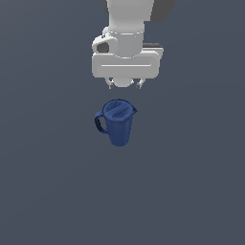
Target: Pick up the object and move it to a goal position.
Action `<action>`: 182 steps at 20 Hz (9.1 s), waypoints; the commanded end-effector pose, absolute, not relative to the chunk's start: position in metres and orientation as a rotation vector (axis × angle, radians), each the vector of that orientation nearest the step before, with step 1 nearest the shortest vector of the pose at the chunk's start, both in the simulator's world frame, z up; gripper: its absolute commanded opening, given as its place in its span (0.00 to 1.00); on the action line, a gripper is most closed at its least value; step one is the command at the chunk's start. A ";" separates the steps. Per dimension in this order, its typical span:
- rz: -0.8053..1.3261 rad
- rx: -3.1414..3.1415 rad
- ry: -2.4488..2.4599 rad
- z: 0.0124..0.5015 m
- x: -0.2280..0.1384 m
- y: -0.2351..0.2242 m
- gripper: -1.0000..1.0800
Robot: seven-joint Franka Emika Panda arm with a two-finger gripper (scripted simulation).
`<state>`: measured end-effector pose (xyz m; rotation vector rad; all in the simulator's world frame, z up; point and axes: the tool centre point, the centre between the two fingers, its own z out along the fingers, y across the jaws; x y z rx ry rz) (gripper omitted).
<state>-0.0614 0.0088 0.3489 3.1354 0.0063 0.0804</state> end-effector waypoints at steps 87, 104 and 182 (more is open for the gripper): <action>-1.361 3.128 -2.229 0.245 -0.033 -0.178 0.62; -1.715 2.819 -2.231 0.153 -0.039 -0.138 0.62; -1.744 2.792 -2.254 0.152 0.088 -0.109 0.00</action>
